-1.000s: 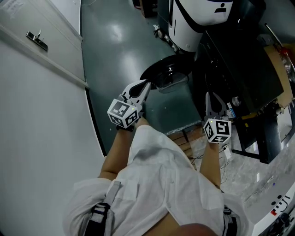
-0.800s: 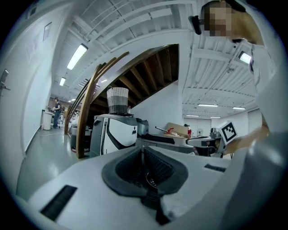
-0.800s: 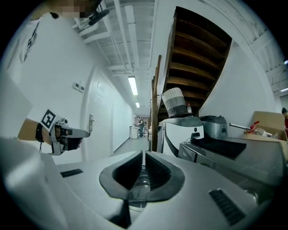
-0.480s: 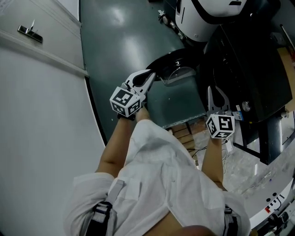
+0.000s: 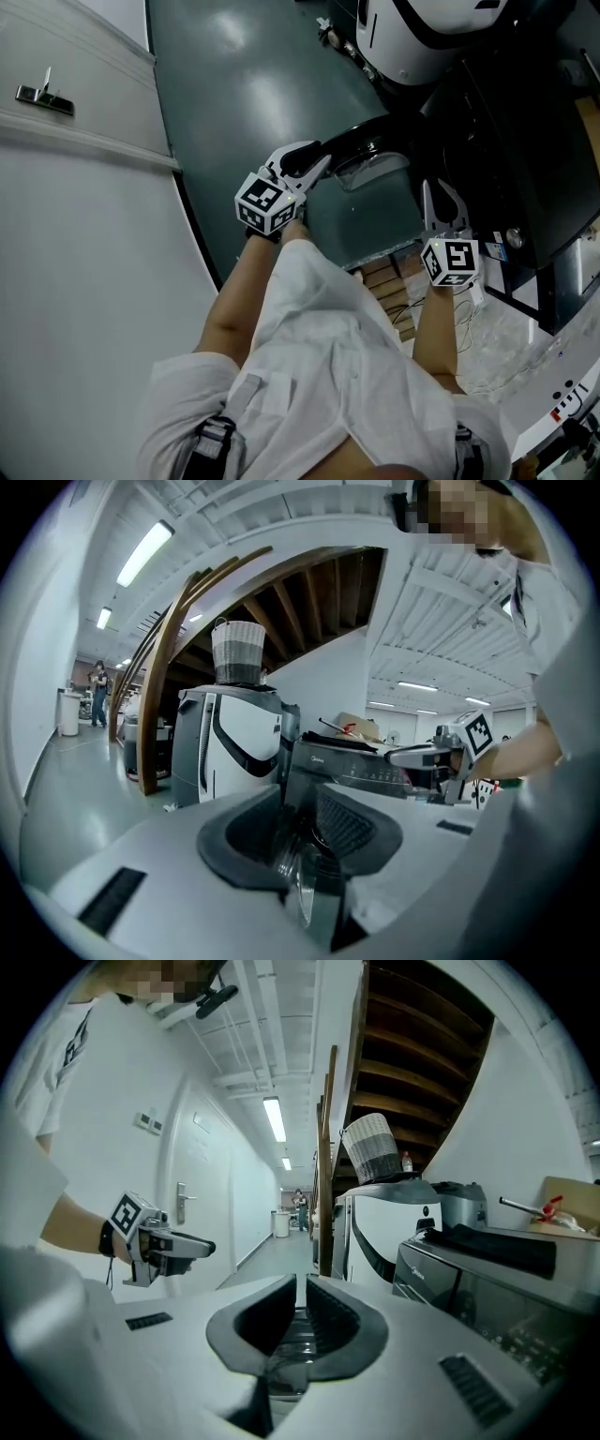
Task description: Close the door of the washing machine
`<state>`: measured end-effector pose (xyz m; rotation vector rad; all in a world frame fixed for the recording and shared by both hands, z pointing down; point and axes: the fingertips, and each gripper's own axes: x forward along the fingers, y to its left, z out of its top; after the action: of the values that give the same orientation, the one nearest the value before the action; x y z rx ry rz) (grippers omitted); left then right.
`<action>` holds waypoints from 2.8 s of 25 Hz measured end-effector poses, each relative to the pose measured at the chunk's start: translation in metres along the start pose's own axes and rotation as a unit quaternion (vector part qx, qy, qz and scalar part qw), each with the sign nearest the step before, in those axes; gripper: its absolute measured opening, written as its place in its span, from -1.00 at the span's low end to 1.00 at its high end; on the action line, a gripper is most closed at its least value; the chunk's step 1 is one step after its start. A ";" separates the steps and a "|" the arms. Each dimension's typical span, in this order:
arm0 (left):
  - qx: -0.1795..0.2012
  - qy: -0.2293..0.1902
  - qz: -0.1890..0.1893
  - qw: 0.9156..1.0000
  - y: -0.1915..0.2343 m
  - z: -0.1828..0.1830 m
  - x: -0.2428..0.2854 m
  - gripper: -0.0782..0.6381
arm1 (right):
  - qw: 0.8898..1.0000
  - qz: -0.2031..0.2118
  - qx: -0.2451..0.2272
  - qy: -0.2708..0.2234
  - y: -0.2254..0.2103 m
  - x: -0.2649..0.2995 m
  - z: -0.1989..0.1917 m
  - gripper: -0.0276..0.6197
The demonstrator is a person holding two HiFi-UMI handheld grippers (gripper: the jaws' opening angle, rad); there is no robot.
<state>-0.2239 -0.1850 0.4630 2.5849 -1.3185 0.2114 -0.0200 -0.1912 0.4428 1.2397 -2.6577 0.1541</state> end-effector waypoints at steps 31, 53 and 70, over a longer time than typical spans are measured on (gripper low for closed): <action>-0.007 0.172 -0.115 0.978 0.065 -0.145 0.120 -0.28 | 0.999 0.008 0.030 0.036 0.010 0.091 -0.041 -0.81; -0.020 0.203 -0.084 0.975 0.049 -0.171 0.131 -0.29 | 0.999 0.011 0.026 0.038 0.001 0.068 -0.045 -0.81; -0.025 0.222 -0.123 0.967 -0.039 -0.183 0.127 -0.31 | 0.999 -0.031 0.032 0.025 -0.021 -0.008 -0.045 -0.81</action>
<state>-0.1221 -0.2123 0.6630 2.4312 -0.8283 0.6575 0.0078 -0.1908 0.4850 1.3185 -2.5869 0.2579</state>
